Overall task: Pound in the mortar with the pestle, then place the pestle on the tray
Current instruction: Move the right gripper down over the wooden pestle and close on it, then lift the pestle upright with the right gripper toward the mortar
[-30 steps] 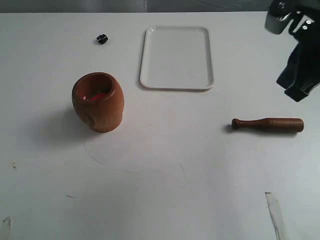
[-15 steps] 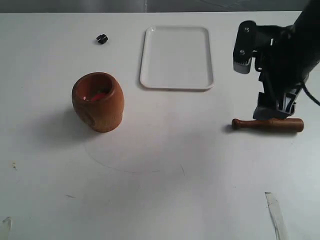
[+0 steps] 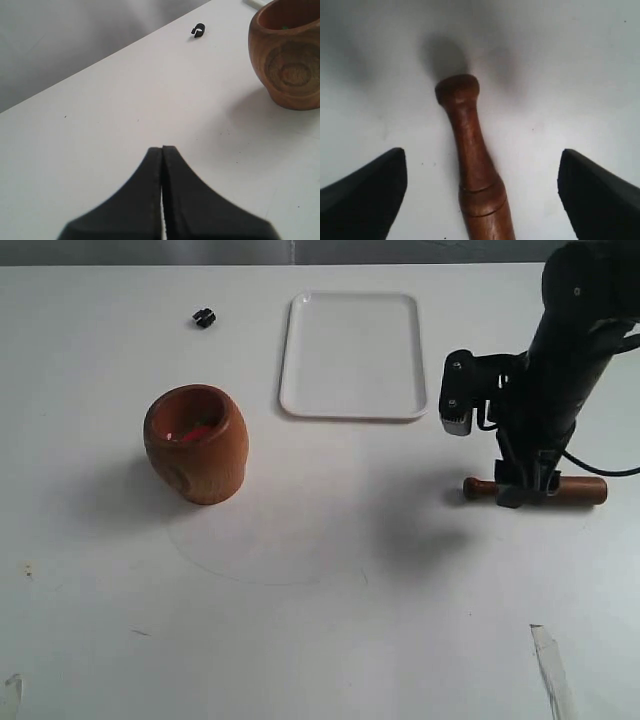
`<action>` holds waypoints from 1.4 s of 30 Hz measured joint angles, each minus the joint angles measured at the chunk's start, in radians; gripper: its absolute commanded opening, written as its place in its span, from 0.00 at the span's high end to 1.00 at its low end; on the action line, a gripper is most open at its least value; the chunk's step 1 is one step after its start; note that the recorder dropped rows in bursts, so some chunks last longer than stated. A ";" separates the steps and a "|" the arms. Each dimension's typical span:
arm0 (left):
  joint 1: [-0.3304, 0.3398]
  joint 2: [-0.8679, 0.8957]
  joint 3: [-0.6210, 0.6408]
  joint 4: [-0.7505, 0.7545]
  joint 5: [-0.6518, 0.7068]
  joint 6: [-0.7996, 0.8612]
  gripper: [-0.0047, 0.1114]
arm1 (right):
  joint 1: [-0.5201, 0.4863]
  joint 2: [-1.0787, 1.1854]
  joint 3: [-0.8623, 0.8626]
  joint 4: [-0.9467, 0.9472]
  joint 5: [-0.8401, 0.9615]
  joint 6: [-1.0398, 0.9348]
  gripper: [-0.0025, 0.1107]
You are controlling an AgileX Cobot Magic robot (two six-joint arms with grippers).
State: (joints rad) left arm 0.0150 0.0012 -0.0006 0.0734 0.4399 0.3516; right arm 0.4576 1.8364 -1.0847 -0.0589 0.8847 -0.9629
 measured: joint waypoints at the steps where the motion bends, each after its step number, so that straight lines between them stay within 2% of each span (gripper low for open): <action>1: 0.000 0.000 0.000 0.000 0.000 0.000 0.96 | 0.000 0.007 0.000 0.000 -0.006 0.000 0.31; 7: 0.000 0.000 0.000 0.000 0.000 0.000 0.96 | 0.001 0.050 0.002 0.000 -0.028 0.000 0.31; 13: 0.000 0.000 0.000 0.000 0.000 0.000 0.96 | 0.001 0.086 0.004 -0.002 -0.042 0.000 0.39; 16: 0.000 0.000 0.000 0.000 0.000 0.000 0.96 | 0.001 0.095 0.004 -0.015 -0.048 -0.002 0.51; 23: 0.000 0.000 0.000 0.000 0.000 0.000 0.96 | 0.001 0.101 0.004 -0.046 -0.055 -0.002 0.89; 25: 0.000 0.000 0.000 0.000 0.000 0.000 0.96 | 0.001 0.101 0.004 -0.056 -0.055 -0.002 0.98; 31: 0.000 0.000 0.000 0.000 0.000 0.000 0.96 | 0.001 0.103 -0.019 -0.048 -0.078 0.060 0.98; 36: 0.000 0.000 0.000 0.000 0.000 0.000 0.96 | 0.001 0.091 -0.033 0.109 -0.211 0.054 0.98; 42: 0.000 0.000 0.000 0.000 0.000 0.000 0.96 | 0.001 0.083 -0.035 0.233 -0.287 0.005 0.98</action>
State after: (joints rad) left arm 0.0150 0.0012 -0.0006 0.0734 0.4399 0.3516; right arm 0.4584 1.9192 -1.1196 0.1744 0.5979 -0.9577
